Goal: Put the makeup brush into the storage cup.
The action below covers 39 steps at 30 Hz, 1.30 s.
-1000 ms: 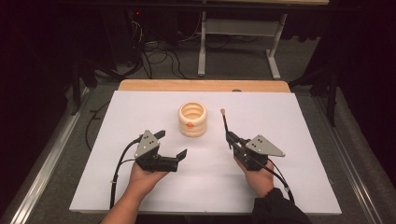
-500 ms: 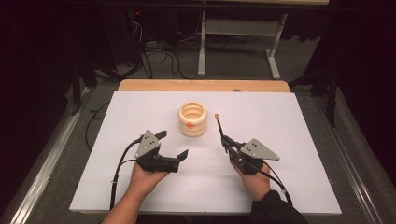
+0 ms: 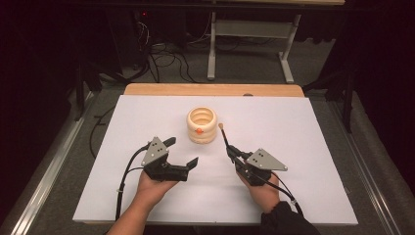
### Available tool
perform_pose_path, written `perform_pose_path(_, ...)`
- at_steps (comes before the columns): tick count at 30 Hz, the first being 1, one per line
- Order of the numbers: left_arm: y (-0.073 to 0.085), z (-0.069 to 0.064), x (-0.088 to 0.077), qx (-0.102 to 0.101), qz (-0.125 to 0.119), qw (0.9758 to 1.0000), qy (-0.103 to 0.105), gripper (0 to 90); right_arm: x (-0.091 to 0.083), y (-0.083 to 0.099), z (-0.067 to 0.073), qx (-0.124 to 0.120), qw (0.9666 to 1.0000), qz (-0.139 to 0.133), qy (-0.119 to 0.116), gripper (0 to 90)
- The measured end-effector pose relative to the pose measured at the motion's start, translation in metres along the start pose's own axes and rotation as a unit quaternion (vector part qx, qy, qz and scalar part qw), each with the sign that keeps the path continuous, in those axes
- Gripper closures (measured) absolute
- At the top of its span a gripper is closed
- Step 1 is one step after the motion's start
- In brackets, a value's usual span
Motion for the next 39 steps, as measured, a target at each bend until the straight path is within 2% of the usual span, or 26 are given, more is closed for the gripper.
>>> perform_pose_path(13, -0.003, -0.005, 0.001, -0.006, 0.000, 0.9999, 0.010, 0.5, 0.004, -0.001, 0.016, -0.008, 0.9998, -0.003, -0.020, 86.1)
perform_pose_path(25, -0.005, -0.010, 0.001, -0.012, -0.002, 0.9997, 0.020, 1.0, 0.007, 0.000, 0.030, 0.000, 0.9993, -0.005, -0.036, 86.2)
perform_pose_path(39, -0.006, -0.013, 0.002, -0.014, -0.002, 0.9996, 0.023, 2.3, 0.012, 0.000, 0.045, -0.006, 0.9983, -0.008, -0.058, 86.2)
Point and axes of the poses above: each handheld gripper's, and its own axes: x roughly forward along the jaws, y roughly out of its underside, z roughly to its left, the point moved 6 cm from there along x, roughly forward along the jaws, and after that the axes turned 8 degrees about -z, right-handed, at the moved point
